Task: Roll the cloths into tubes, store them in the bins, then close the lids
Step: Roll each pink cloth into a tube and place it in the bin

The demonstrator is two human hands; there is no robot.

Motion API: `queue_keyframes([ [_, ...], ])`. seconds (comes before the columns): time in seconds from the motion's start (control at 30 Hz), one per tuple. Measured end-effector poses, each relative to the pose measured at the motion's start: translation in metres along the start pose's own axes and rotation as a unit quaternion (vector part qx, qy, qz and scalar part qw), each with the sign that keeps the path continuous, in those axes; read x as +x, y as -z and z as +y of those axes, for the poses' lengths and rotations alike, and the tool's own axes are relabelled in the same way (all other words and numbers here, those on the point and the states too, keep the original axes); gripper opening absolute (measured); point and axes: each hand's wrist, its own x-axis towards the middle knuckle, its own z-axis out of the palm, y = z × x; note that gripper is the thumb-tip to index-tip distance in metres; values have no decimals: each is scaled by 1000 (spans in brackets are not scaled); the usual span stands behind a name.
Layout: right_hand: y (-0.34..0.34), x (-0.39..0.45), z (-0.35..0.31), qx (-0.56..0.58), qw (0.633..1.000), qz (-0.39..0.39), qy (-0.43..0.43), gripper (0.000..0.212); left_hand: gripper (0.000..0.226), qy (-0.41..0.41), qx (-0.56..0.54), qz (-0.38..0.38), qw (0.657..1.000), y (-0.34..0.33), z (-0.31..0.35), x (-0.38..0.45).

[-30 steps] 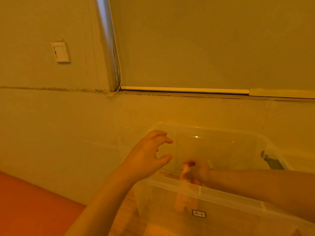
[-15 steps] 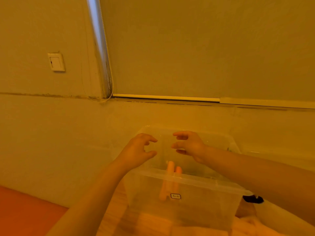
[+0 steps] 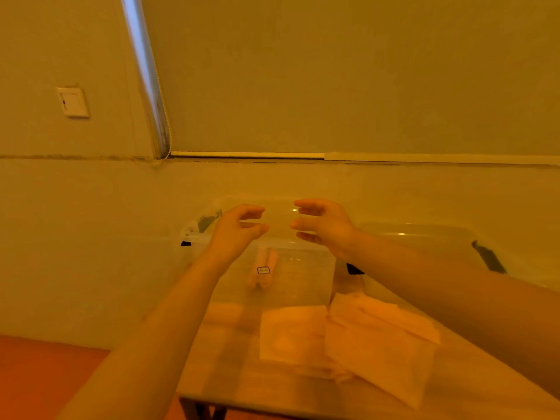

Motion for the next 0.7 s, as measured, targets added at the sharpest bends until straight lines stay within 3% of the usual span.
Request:
queue_keyframes([
  [0.13,28,-49,22,9,1000,11,13,50,38,16,-2,-34,999,-25,-4,-43],
  [0.37,85,-108,97,-107,992,51,-30,49,37,52,16,-89,995,-93,-50,-106],
  [0.6,152,-144,180,-7,978,159,-133,41,41,92,74,-184,976,-153,-69,-120],
  [0.7,169,-158,204,-168,962,186,-112,40,46,90,138,-233,958,-172,-67,-117],
])
